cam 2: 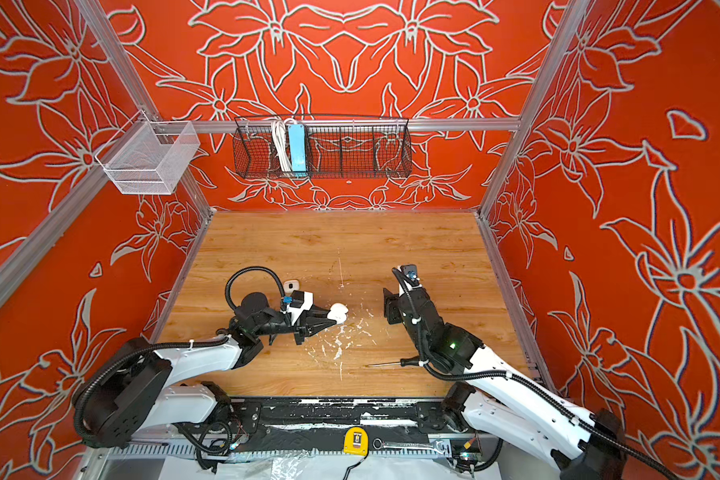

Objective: Insert the wireless bluetooth earbuds into the charging case
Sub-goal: 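Move the right gripper over a loose white earbud on the table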

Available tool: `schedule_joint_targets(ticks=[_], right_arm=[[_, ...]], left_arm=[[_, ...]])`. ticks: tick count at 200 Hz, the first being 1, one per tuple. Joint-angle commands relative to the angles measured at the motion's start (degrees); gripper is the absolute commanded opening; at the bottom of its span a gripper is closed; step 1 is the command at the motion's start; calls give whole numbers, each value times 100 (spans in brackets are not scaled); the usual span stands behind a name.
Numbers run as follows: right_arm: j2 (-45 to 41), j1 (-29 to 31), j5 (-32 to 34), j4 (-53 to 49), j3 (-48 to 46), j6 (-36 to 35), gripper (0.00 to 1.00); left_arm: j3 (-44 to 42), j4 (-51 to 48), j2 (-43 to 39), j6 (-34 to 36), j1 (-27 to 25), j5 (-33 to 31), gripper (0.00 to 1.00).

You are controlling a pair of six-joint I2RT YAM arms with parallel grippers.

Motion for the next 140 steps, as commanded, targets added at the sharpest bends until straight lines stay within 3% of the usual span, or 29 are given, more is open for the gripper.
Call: schedule_joint_targets(ticks=[1, 53, 95, 140], right_arm=[[222, -262, -419, -743, -213, 749, 68], [529, -1362, -2135, -395, -783, 772, 79], [1141, -1775, -2619, -84, -730, 815, 82], [2906, -1991, -2809, 225, -136, 677, 78]], left_arm=[[-91, 1221, 17, -499, 13, -3, 0], [198, -417, -543, 434, -161, 56, 0], [99, -719, -1108, 638, -279, -152, 0], [132, -982, -1220, 848, -364, -205, 0]])
